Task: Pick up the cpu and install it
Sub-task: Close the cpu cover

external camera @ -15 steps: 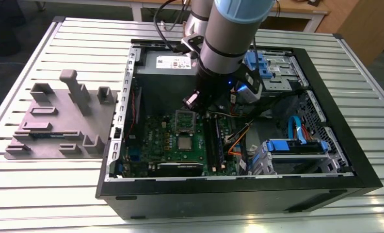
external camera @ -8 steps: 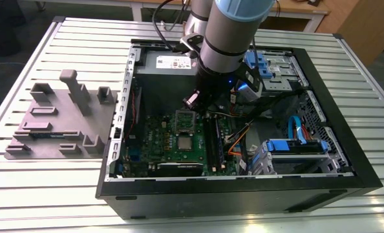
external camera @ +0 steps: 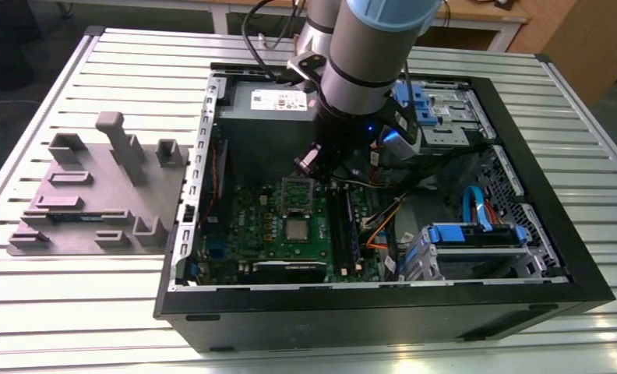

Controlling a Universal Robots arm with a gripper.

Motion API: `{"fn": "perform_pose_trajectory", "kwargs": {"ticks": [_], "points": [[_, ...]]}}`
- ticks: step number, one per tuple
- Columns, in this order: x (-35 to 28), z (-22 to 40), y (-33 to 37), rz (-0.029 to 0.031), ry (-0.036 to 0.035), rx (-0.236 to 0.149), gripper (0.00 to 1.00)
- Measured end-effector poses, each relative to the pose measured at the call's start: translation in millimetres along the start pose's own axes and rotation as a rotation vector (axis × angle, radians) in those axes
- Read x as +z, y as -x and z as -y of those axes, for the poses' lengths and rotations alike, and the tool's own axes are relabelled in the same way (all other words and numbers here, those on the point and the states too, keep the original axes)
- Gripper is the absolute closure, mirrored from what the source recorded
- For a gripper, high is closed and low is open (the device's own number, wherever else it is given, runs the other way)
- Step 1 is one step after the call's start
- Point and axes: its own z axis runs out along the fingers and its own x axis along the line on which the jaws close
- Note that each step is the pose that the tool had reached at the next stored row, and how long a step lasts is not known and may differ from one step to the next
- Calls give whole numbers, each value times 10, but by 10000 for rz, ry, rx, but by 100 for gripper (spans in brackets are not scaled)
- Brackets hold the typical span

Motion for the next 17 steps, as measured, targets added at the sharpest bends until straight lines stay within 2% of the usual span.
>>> {"fn": "perform_pose_trajectory", "kwargs": {"ticks": [3, 8, 17], "points": [[-25, -10, -9, -5, -1, -75, 90], [-40, -17, -16, -48, 0, -475, 90], [-88, -30, -24, -75, 30, -993, 90]]}}
